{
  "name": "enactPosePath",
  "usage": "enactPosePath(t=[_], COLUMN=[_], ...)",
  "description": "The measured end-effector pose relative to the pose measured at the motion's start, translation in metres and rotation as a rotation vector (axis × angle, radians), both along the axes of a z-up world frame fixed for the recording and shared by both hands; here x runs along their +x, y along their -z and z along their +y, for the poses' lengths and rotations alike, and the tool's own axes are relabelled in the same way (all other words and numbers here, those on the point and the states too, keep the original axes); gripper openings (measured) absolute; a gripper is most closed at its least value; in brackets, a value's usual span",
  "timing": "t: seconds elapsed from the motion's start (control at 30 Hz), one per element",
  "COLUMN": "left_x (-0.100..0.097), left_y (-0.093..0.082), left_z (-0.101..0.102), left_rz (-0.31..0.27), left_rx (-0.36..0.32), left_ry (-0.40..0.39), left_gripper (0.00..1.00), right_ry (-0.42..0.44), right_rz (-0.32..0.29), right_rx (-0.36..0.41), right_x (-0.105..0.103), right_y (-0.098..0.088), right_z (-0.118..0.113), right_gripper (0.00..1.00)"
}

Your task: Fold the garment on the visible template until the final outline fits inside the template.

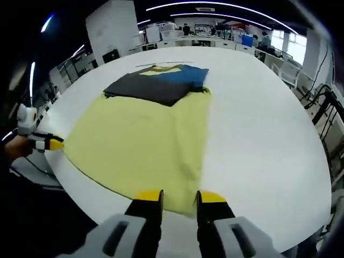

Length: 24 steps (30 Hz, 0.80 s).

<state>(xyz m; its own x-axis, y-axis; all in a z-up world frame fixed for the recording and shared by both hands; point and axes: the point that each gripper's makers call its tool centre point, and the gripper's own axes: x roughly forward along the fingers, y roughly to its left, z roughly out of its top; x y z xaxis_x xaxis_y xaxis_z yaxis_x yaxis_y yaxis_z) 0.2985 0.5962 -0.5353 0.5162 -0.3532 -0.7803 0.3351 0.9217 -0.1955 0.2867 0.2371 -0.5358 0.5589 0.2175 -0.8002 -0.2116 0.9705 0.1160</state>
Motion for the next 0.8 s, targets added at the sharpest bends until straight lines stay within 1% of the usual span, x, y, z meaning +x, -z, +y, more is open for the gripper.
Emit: enactPosePath(t=[0.07,0.17,0.2,0.23,0.3,0.33,0.4,0.53,0.6,0.67,0.8], left_x=[-0.001,-0.003,-0.003,-0.005,-0.004,-0.003,-0.001,0.001,0.001,0.002,0.0], left_y=[0.0,0.001,0.001,0.001,0.002,0.002,0.002,0.004,0.004,0.004,0.003], left_z=[-0.001,-0.005,-0.007,-0.008,-0.008,-0.009,-0.011,-0.01,-0.009,-0.009,-0.008], left_rz=[0.006,0.011,0.011,0.015,0.007,0.011,0.017,0.026,0.03,0.033,0.047], left_rx=[-0.008,-0.007,-0.005,0.011,0.025,0.023,0.006,0.029,0.031,0.029,0.036], left_ry=[-0.01,-0.003,0.016,0.043,0.05,0.05,0.033,0.038,0.021,0.013,0.002], left_gripper=[0.16,0.14,0.14,0.14,0.13,0.12,0.11,0.04,0.03,0.02,0.0], right_ry=[-0.004,-0.002,0.0,-0.001,0.001,0.012,0.025,0.038,0.04,0.056,0.031], right_rz=[0.002,0.001,0.001,-0.002,-0.008,-0.007,-0.004,-0.003,-0.002,0.005,0.005], right_rx=[-0.009,-0.014,-0.014,-0.015,-0.014,0.0,0.009,-0.012,-0.025,-0.003,-0.025], right_x=[0.0,0.0,0.0,0.0,0.001,0.001,0.0,-0.001,-0.001,-0.002,-0.001], right_y=[0.001,0.002,0.002,0.002,0.002,0.002,0.002,0.001,0.001,0.001,-0.001], right_z=[-0.001,-0.002,-0.001,-0.001,-0.001,0.0,0.001,0.0,0.0,0.003,0.006], right_gripper=[0.17,0.15,0.14,0.14,0.13,0.12,0.11,0.03,0.0,0.0,0.0])
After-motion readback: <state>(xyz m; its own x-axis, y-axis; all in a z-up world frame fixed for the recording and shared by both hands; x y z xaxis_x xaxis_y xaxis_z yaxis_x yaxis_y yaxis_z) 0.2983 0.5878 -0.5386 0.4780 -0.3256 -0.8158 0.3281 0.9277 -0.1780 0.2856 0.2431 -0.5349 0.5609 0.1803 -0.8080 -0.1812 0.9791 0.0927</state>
